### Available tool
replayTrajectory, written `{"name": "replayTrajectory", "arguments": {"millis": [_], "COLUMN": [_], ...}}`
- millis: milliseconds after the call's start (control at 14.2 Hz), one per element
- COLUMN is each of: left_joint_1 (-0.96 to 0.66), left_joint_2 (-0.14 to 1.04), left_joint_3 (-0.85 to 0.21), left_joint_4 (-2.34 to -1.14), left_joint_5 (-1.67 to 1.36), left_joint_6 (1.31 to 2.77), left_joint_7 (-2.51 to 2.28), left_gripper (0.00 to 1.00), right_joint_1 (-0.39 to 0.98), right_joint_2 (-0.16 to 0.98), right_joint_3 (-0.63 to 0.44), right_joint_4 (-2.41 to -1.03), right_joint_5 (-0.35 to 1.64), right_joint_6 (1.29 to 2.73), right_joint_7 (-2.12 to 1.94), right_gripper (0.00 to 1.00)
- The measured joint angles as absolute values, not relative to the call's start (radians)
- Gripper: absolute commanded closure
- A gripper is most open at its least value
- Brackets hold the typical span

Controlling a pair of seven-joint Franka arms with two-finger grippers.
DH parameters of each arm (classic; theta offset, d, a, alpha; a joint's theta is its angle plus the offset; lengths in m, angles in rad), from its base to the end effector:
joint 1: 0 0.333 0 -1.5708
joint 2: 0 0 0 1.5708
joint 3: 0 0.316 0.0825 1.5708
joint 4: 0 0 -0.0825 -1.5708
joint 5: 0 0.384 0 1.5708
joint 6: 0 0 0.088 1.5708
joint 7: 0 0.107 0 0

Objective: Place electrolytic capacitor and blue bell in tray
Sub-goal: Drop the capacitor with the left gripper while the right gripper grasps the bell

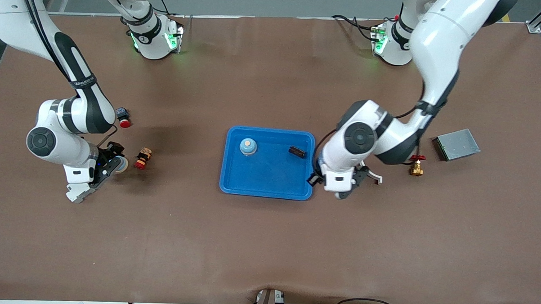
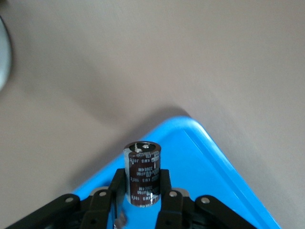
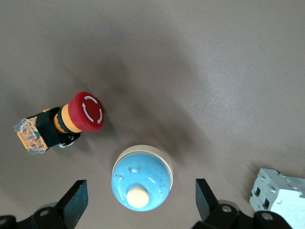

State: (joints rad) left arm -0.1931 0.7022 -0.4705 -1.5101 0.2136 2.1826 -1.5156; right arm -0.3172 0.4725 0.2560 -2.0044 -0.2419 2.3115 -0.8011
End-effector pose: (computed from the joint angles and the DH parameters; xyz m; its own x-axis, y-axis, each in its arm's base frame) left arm 0.5998 -0.3856 0.2879 0.6678 0.7355 -0.1142 0.7436 -0.6663 0.0568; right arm 0.5888 -0.0430 0.2139 0.6143 0.7788 -0.1271 0.7766 -0.6252 -0.0775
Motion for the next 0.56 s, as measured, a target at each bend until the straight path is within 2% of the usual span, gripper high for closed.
{"name": "replayTrajectory", "arguments": {"millis": [212, 565], "left_joint_1": [-0.312, -0.38], "left_joint_2": [0.747, 0.811], "left_joint_3": [-0.391, -0.366], "left_joint_4": [-1.441, -1.414], "left_joint_5": [0.213, 0.213], "left_joint_6": [2.183, 2.202], "left_joint_7": [-1.569, -1.656], "left_gripper": [1.0, 1.0], "right_joint_1": [-0.317, -0.327], "right_joint_2": [0.48, 0.491], "right_joint_3": [0.256, 0.254], "right_joint_4": [-2.005, -2.012], "right_joint_5": [-0.242, -0.242], "right_joint_6": [2.308, 2.303], "right_joint_7": [-0.802, -0.802], "right_gripper": [0.0, 0.0]}}
